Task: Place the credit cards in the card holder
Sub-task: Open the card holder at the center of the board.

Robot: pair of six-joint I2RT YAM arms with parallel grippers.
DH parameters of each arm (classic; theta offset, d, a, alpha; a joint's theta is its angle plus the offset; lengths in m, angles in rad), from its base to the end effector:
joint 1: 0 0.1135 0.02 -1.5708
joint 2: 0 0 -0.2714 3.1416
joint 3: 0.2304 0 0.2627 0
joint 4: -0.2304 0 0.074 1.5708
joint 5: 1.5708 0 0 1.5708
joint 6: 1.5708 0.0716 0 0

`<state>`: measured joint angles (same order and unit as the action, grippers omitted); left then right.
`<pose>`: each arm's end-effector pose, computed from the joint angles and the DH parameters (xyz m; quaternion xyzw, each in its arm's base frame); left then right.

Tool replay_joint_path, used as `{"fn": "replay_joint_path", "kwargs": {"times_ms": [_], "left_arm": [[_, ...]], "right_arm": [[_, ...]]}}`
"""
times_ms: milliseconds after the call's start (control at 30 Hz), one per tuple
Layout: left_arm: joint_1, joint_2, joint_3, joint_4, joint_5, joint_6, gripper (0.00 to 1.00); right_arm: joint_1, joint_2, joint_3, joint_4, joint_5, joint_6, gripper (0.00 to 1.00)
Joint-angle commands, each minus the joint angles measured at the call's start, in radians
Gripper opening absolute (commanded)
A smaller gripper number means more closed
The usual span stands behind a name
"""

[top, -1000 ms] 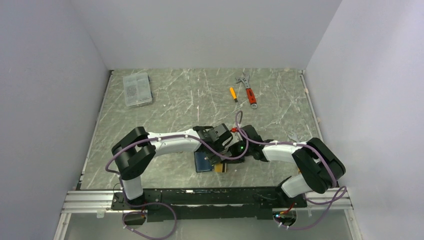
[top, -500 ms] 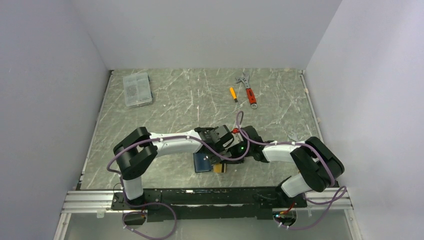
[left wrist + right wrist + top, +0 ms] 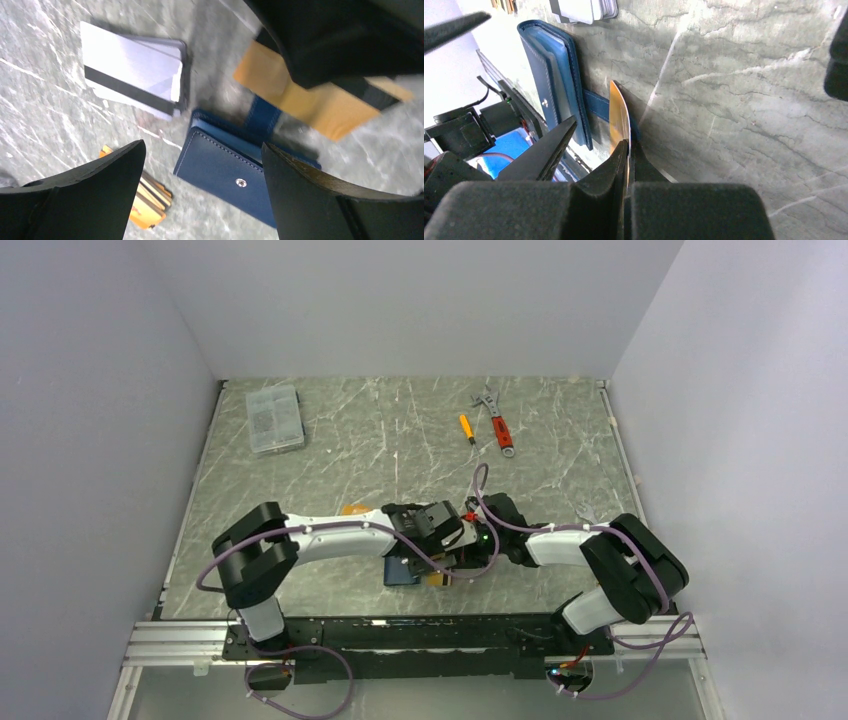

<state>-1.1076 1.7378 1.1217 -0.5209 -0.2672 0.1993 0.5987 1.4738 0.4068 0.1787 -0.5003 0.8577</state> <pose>0.1816 -0.3214 0.1525 0.5656 0.7859 0.0233 0.2487 0.1921 0.1727 0.0824 0.0358 0.9161 0.3899 0.0868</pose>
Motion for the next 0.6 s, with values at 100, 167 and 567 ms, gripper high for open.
{"fn": "replay_joint_path", "kwargs": {"times_ms": [100, 167, 567], "left_arm": [[-0.01, -0.125, -0.029, -0.192, 0.011, 0.074, 0.92], [-0.005, -0.145, -0.048, -0.196, 0.011, 0.078, 0.92], [0.115, -0.245, -0.112, -0.202, 0.009, 0.084, 0.91]], "right_arm": [[-0.007, 0.062, -0.059, -0.189, 0.184, -0.06, 0.0], [-0.007, 0.06, -0.06, -0.191, 0.187, -0.06, 0.0], [-0.008, 0.069, -0.063, -0.183, 0.186, -0.055, 0.0]]}}
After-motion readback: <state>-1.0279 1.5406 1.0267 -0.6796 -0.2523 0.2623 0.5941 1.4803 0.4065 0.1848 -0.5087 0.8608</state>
